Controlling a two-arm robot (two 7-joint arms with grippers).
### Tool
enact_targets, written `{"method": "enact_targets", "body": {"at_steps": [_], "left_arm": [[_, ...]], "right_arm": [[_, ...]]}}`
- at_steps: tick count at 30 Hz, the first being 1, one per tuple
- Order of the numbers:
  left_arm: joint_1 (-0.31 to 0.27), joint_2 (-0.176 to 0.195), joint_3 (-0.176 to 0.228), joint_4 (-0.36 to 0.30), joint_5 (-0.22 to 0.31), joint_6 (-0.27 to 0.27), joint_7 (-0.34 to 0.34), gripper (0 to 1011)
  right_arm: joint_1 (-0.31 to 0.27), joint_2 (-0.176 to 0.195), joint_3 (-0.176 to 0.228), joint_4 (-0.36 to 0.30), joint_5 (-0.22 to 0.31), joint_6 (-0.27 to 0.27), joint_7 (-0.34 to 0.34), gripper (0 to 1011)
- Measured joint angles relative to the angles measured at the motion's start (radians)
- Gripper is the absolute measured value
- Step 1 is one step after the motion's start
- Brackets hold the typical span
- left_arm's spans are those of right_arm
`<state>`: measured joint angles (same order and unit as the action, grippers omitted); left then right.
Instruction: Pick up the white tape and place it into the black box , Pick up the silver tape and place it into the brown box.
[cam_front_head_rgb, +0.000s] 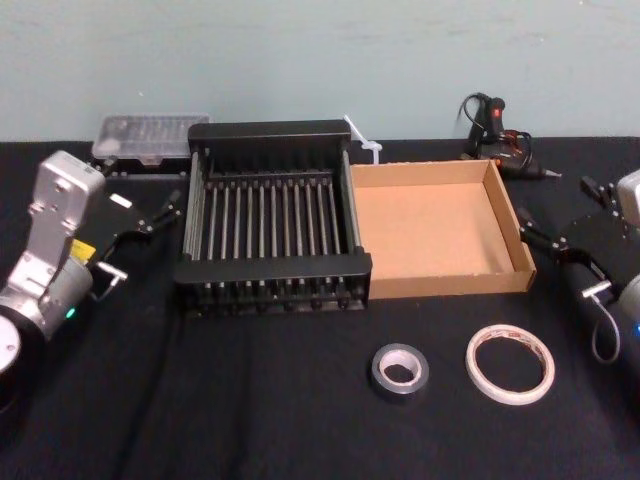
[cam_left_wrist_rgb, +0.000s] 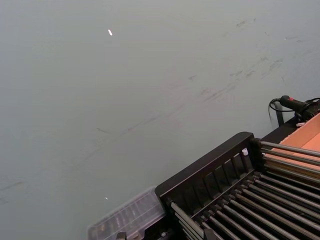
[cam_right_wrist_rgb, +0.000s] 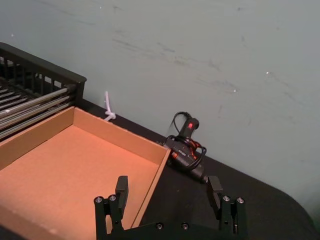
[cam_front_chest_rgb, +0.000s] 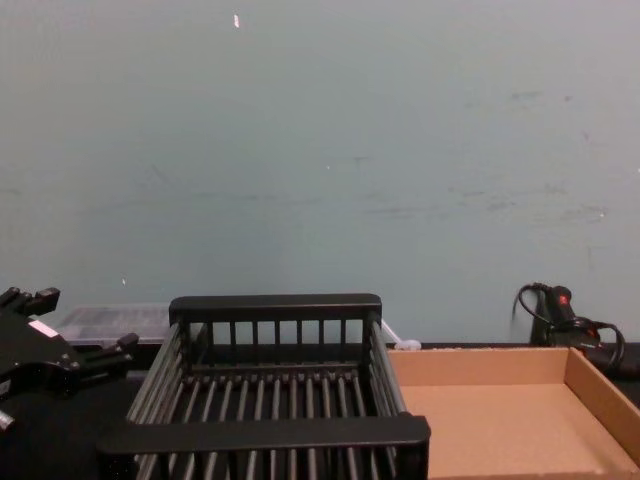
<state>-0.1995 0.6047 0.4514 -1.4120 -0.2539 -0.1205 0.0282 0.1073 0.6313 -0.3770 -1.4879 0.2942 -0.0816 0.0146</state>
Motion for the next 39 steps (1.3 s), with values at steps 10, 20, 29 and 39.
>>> {"method": "enact_targets", "body": {"at_steps": [10,20,29,39], "left_arm": [[0.000,0.000,0.000,0.000,0.000,0.000,0.000,1001],[0.000,0.000,0.000,0.000,0.000,0.000,0.000,1001],[0.000,0.000,0.000,0.000,0.000,0.000,0.000,1001],[0.000,0.000,0.000,0.000,0.000,0.000,0.000,1001]], "right_arm": [[-0.074,0.022,0.048,-0.068,0.043,0.049,0.033,1003],[-0.176,0.045,0.119,-0.161,0.119,0.100,0.076,1002],[-0.251,0.067,0.168,-0.246,0.143,0.166,0.101,1002],[-0.301,0.071,0.211,-0.297,0.184,0.238,0.138,1003]]}}
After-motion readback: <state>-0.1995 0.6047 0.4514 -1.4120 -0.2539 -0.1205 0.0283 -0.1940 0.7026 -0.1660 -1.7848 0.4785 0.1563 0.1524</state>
